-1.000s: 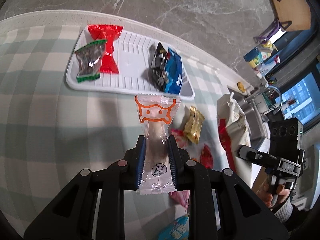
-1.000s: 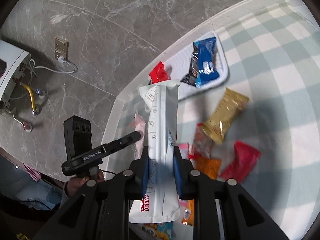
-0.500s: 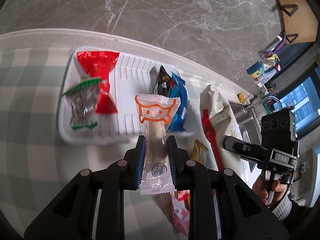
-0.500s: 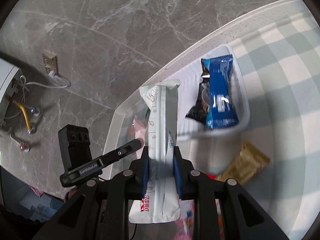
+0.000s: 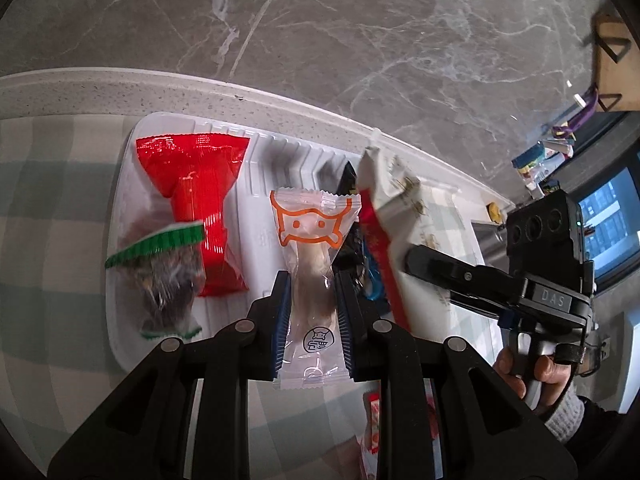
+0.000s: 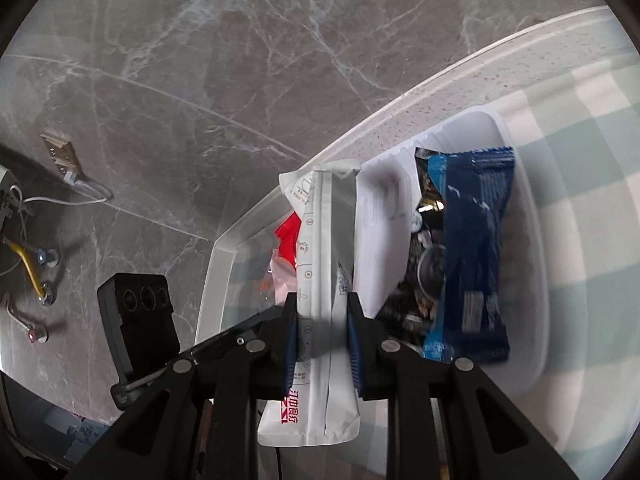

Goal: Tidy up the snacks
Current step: 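Carry both packets over the white tray and open both tools to release, then move both tools back over the remaining snacks, then grasp the pink barcode packet with the left tool while the right grasps the red packet, then carry both packets over the white tray and lower them in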

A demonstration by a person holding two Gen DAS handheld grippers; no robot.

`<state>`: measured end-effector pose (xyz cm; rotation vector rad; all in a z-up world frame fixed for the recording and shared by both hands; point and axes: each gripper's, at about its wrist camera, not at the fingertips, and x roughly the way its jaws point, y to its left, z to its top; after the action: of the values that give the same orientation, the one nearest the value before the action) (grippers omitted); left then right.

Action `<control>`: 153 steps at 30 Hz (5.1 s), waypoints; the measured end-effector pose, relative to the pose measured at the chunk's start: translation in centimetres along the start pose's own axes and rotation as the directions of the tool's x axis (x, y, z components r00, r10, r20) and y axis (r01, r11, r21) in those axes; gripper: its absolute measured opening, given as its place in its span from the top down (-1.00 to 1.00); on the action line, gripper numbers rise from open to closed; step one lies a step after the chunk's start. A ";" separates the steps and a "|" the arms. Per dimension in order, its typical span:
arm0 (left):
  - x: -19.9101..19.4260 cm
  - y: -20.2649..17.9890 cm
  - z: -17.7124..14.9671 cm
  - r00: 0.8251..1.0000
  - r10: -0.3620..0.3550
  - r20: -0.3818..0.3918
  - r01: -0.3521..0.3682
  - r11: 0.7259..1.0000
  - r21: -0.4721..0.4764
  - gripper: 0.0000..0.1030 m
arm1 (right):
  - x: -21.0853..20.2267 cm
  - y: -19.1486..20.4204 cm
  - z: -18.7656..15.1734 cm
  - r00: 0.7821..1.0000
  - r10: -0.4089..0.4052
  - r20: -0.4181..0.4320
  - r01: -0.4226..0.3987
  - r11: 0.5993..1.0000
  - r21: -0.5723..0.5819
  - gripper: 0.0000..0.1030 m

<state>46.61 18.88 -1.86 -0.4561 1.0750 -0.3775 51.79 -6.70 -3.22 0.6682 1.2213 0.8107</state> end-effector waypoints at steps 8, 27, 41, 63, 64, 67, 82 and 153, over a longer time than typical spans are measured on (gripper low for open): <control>2.2 0.7 1.8 1.000 0.024 -0.002 -0.024 1.000 -0.002 0.59 | 2.0 -0.2 1.6 0.998 -0.056 -0.009 0.056 0.998 -0.007 0.47; 3.1 -0.1 1.6 0.990 0.134 0.045 -0.136 0.990 0.032 0.08 | -2.5 -0.2 -1.5 0.997 -0.065 0.038 0.066 0.997 -0.031 0.16; -1.6 -3.1 -4.2 0.992 0.115 0.048 -0.119 0.990 0.072 0.07 | -10.0 -0.7 -8.5 0.984 -0.151 0.097 0.157 0.986 -0.061 0.09; 0.8 -9.2 -19.5 0.967 0.137 -0.213 -0.091 0.973 0.210 0.04 | -12.1 -4.1 -19.6 0.918 -0.394 0.051 0.397 0.915 -0.075 0.01; 0.9 -9.2 -19.7 0.965 0.141 -0.220 -0.094 0.973 0.212 0.04 | -12.0 -4.1 -19.8 0.916 -0.399 0.050 0.402 0.912 -0.077 0.01; 1.3 -9.5 -20.2 0.960 0.153 -0.235 -0.101 0.970 0.219 0.04 | -11.7 -4.1 -20.0 0.912 -0.408 0.048 0.411 0.908 -0.085 0.01; 3.4 -9.7 -20.3 0.945 0.183 -0.270 -0.121 0.965 0.232 0.04 | -10.1 -3.7 -19.0 0.889 -0.457 0.040 0.458 0.884 -0.094 0.01; -5.2 -5.1 -12.9 0.999 0.045 0.016 -0.046 0.994 0.099 0.59 | -12.8 -1.0 -14.3 0.969 -0.218 0.118 0.221 0.975 -0.021 0.61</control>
<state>32.35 15.03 -0.43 -0.3450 1.0470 -0.3854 36.21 -17.65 -0.31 0.5332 1.1505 0.5990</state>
